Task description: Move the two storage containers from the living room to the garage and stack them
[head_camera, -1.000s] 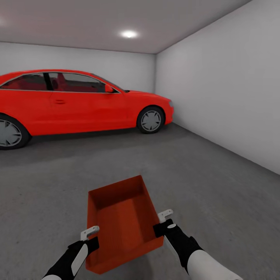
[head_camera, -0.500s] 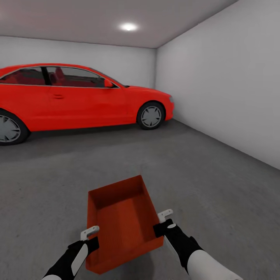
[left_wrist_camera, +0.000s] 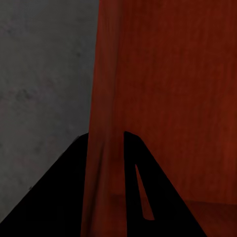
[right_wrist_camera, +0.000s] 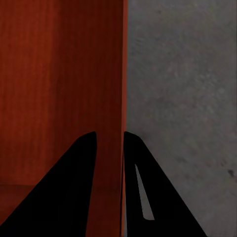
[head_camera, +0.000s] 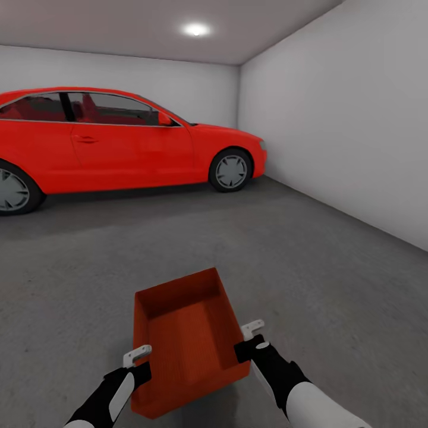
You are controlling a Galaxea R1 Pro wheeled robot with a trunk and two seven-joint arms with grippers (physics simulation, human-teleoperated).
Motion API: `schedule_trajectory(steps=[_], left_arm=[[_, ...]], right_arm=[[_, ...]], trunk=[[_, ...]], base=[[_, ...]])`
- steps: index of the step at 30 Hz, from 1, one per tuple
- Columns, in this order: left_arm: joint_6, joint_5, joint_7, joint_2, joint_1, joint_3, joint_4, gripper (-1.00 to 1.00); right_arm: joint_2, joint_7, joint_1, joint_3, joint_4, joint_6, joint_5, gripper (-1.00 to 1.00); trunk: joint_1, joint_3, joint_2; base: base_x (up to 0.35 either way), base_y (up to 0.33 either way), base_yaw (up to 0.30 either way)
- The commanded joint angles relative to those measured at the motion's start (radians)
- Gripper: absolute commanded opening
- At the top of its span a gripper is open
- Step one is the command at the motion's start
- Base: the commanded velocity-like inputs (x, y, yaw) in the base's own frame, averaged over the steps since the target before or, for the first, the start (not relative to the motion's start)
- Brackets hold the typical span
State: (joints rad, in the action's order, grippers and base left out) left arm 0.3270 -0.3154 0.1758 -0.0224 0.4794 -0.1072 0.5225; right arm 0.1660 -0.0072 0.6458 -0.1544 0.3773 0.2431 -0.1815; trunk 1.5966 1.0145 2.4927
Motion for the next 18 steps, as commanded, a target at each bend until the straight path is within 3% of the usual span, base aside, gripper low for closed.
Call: schedule_trajectory(steps=[1,18], left_arm=[[0.005,-0.005,0.008,-0.001,0.001,-0.005,0.007,-1.00],[0.006,-0.005,0.008,-0.001,0.001,-0.005,0.007,-1.00]], right_arm=[[0.000,0.076,0.000,-0.002,0.000,0.007,0.010,-1.00],[0.000,0.076,0.000,-0.002,0.000,0.007,0.010,-1.00]], trunk=[[0.003,0.006,0.007],[0.011,0.098,0.011]], base=[[0.000,0.000,0.000],[0.000,0.000,0.000]])
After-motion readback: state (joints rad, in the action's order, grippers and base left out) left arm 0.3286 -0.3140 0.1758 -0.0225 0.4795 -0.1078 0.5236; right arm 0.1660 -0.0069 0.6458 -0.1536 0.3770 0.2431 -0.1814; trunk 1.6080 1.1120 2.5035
